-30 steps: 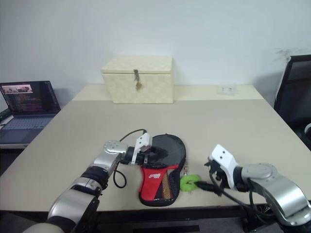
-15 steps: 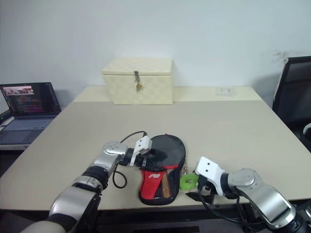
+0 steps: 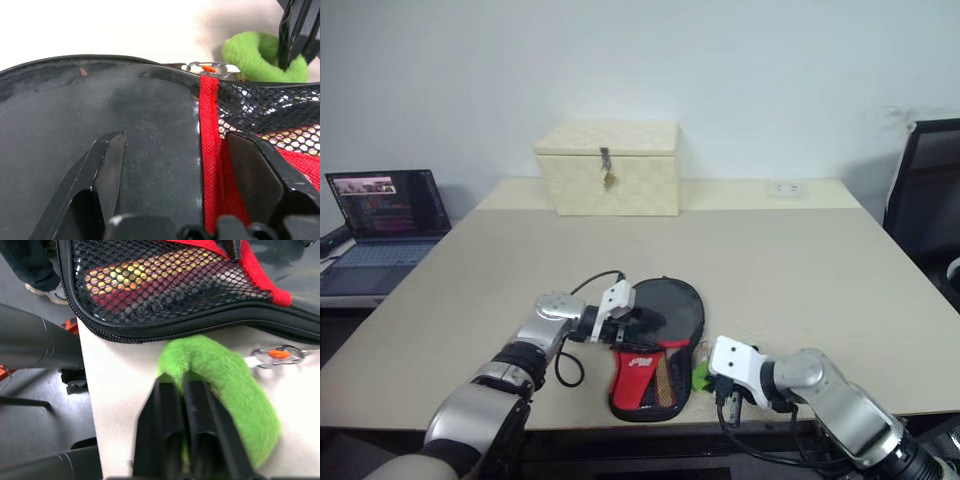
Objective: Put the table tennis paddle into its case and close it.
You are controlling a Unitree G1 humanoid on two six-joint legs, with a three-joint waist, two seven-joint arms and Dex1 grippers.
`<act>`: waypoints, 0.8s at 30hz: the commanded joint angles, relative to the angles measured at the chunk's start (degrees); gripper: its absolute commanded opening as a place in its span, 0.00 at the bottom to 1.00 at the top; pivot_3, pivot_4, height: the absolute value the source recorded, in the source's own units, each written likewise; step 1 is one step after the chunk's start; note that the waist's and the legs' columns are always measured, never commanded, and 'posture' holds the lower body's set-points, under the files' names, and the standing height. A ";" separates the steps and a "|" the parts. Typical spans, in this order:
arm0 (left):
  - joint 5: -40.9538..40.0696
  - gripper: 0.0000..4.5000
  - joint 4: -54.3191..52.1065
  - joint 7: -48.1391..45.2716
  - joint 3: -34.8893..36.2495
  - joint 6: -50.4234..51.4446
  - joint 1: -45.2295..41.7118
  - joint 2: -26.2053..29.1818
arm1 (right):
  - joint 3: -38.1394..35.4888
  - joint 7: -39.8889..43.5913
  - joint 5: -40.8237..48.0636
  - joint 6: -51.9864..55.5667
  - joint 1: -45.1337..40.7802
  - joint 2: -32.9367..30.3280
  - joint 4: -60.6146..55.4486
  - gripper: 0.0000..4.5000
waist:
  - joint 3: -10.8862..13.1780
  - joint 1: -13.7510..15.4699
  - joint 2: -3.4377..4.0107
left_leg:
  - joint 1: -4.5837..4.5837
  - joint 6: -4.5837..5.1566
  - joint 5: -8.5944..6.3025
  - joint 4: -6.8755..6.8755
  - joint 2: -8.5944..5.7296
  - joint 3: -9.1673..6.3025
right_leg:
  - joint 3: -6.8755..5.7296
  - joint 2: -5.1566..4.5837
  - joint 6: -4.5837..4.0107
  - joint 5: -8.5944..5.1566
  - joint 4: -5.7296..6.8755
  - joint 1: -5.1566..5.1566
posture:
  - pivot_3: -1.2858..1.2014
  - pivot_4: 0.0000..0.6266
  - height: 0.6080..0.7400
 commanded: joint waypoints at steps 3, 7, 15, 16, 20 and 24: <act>2.12 0.77 1.34 -0.71 -1.12 0.28 1.29 -1.33 | -7.94 6.72 9.39 5.71 -0.64 -3.23 -5.03 0.00 | 0.00 0.02 0.00 | 0.00 0.00 0.00 0.00 -0.02 -0.01 | -0.01 -0.01 0.00 0.00 0.00 0.01 | 0.52 0.24 1.00; 2.31 0.77 1.58 -0.31 -1.17 0.41 1.04 -1.90 | -7.66 10.44 11.18 5.81 -0.61 -6.51 -7.39 0.00 | 0.00 0.12 0.00 | 0.00 0.00 0.00 0.00 -0.06 -0.08 | -0.05 -0.05 0.00 0.00 -0.02 0.05 | 0.52 0.24 1.00; 3.05 0.77 2.71 1.75 -1.30 0.51 0.87 -2.90 | -4.07 15.66 11.87 3.56 1.87 -10.71 -15.05 0.00 | -0.02 0.35 -0.01 | 0.08 0.01 0.00 0.01 -0.34 -0.23 | -0.14 -0.28 0.19 -0.11 -0.08 0.29 | 0.52 0.24 1.00; 3.08 0.77 2.90 2.20 -1.25 0.48 0.80 -3.03 | -3.77 16.06 11.99 3.37 2.35 -11.18 -15.96 0.00 | -0.02 0.39 0.00 | 0.10 0.01 0.00 0.01 -0.38 -0.26 | -0.15 -0.33 0.23 -0.14 -0.09 0.34 | 0.52 0.24 1.00; 3.19 0.77 3.44 2.97 -1.22 0.43 0.50 -3.34 | -3.49 16.85 12.90 3.60 3.72 -12.23 -18.36 0.00 | -0.02 0.39 -0.01 | 0.39 0.01 -0.01 0.01 -0.43 -0.35 | -0.21 -0.39 0.29 -0.15 -0.26 0.75 | 0.52 0.24 1.00; 3.47 0.77 4.35 4.73 -1.06 0.55 -0.25 -4.01 | -3.53 16.50 16.52 6.66 6.96 -13.15 -25.56 0.00 | -0.03 0.42 -0.02 | 0.50 0.02 -0.02 0.00 -0.42 -0.37 | -0.22 -0.39 0.30 -0.16 -0.29 0.87 | 0.52 0.24 1.00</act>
